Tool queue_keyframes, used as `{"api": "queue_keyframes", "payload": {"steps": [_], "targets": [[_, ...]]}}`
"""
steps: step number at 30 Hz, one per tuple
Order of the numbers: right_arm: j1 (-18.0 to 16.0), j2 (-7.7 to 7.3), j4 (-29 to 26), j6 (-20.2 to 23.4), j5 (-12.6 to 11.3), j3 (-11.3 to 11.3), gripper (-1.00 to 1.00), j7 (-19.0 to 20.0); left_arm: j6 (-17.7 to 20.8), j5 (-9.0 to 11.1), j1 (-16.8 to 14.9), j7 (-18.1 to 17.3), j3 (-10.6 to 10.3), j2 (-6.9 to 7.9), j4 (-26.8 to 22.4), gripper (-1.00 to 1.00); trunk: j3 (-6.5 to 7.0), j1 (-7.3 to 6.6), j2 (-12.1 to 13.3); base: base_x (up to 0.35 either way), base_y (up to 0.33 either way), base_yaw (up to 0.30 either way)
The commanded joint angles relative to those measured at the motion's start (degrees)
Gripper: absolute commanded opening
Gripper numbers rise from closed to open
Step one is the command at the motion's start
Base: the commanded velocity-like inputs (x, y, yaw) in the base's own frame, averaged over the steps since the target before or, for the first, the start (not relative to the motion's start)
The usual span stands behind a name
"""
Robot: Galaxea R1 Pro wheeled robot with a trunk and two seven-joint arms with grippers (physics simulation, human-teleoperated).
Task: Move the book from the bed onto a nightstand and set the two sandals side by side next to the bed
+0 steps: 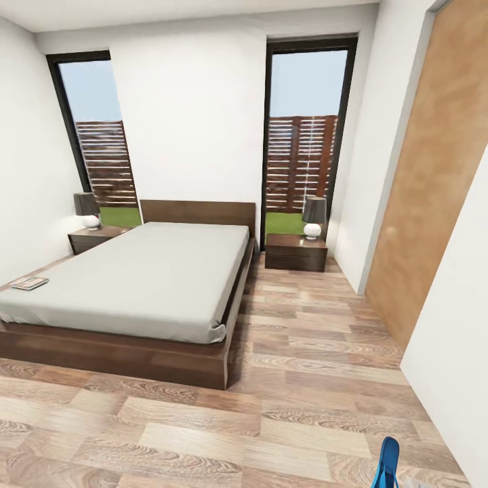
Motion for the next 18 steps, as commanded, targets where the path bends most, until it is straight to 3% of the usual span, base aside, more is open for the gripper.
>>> {"api": "queue_keyframes", "payload": {"steps": [1, 6, 12, 18], "targets": [[0.0, -0.01, 0.1, -0.2, -0.5, 0.5, -1.0, 0.3, 0.0, 0.4, 0.0, -0.3, 0.0, 0.01, 0.0, 1.0, -0.06, 0.0, 0.0, 0.0, 0.0, 0.0], [0.0, -0.01, 0.1, -0.2, -0.5, 0.5, -1.0, 0.3, 0.0, 0.4, 0.0, -0.3, 0.0, 0.01, 0.0, 1.0, -0.06, 0.0, 0.0, 0.019, 0.0, 0.0], [0.0, -0.01, 0.1, -0.2, -0.5, 0.5, -1.0, 0.3, 0.0, 0.4, 0.0, -0.3, 0.0, 0.01, 0.0, 1.0, -0.06, 0.0, 0.0, 0.211, -0.003, 0.0], [0.0, -0.01, 0.1, -0.2, -0.5, 0.5, -1.0, 0.3, 0.0, 0.4, 0.0, -0.3, 0.0, 0.01, 0.0, 1.0, -0.06, 0.0, 0.0, 0.047, -0.003, 0.0]]}}
